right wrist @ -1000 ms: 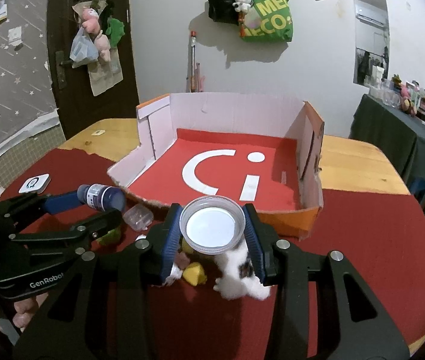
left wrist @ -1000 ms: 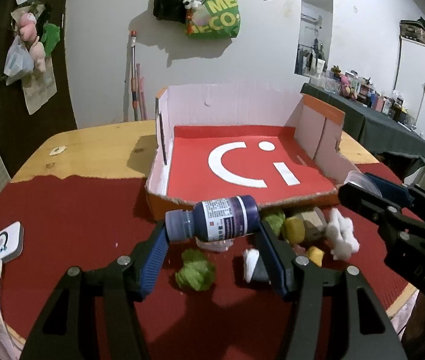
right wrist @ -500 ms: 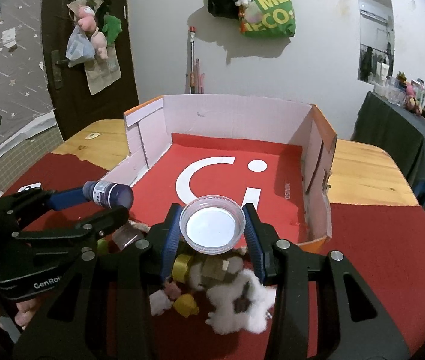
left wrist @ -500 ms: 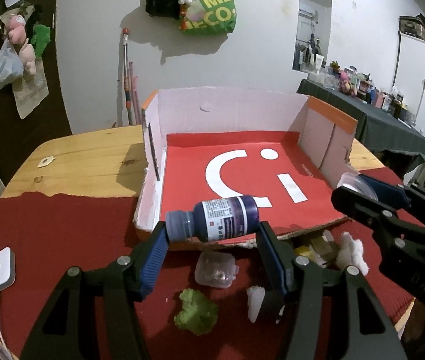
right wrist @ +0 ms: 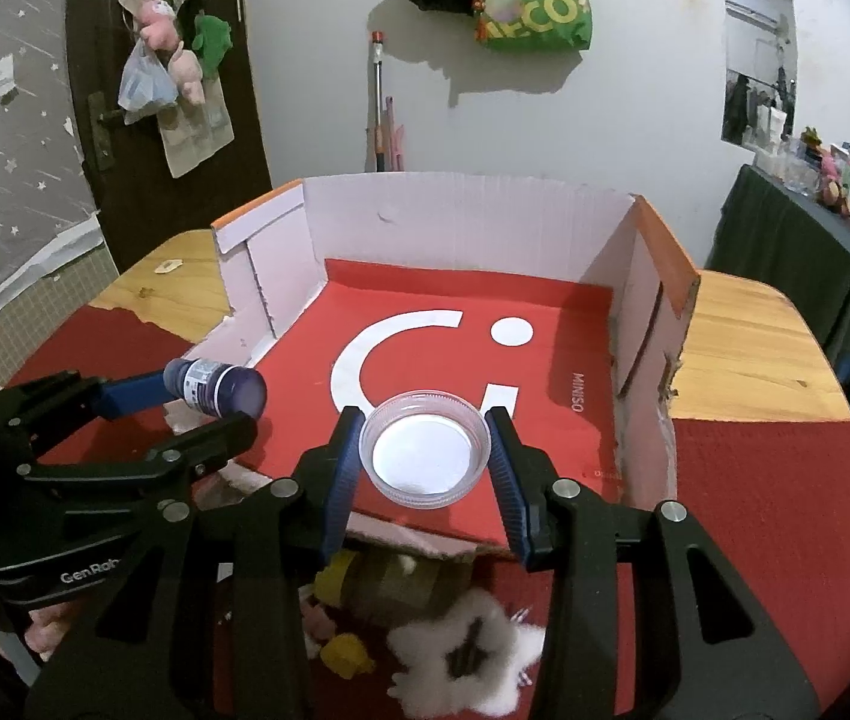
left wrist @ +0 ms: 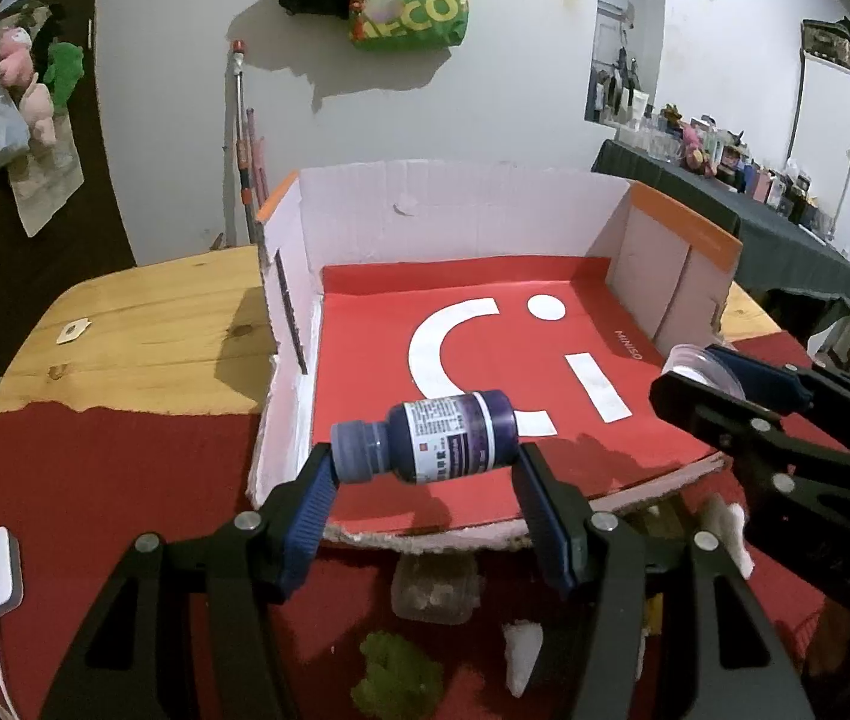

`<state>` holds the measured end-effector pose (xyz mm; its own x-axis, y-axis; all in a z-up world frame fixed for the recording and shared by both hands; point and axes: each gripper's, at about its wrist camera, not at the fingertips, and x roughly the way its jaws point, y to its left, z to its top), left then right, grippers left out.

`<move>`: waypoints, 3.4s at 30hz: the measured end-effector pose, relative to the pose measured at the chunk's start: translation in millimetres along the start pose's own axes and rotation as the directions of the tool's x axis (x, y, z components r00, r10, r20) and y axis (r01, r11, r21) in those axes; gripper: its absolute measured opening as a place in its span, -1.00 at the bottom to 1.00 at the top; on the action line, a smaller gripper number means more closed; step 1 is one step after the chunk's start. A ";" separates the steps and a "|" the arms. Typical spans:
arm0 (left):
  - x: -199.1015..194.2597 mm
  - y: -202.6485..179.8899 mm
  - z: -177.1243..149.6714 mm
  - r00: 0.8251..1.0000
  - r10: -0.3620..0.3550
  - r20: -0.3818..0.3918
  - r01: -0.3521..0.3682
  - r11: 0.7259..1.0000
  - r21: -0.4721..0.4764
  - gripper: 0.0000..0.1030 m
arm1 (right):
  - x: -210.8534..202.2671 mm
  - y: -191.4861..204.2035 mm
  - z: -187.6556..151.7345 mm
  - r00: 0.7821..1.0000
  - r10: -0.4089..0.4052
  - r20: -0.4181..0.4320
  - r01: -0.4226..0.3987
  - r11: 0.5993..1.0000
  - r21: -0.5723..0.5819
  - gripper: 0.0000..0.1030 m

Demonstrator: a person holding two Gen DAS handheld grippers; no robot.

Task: Organize objects
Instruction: 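Carry the blue bottle and clear lid into the red-lined box with both grippers, then release the blue bottle with the left gripper while the right releases the clear lid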

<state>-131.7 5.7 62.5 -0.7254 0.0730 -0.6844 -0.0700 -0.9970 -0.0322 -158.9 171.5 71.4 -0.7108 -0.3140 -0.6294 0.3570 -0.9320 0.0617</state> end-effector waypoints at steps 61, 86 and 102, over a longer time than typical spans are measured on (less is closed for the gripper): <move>76.3 4.5 20.5 0.977 -0.066 -0.203 0.072 0.997 0.020 -0.14 | 85.0 -20.6 3.6 0.963 -0.025 -0.268 0.016 0.999 -0.035 -0.22; 70.0 -3.0 13.4 0.978 -0.061 -0.199 0.066 0.998 0.018 0.01 | 82.1 -22.1 -0.3 0.964 -0.031 -0.265 0.017 0.998 -0.053 0.11; 48.8 -2.1 20.4 0.991 -0.054 -0.125 0.057 0.998 0.022 0.10 | 55.4 -23.6 8.3 0.982 -0.016 -0.188 0.013 1.000 -0.019 0.18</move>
<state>-180.9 11.9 44.1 -0.6291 0.1233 -0.7675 -0.1267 -0.9904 -0.0553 -211.7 174.6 41.4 -0.5897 -0.2589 -0.7650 0.3591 -0.9325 0.0387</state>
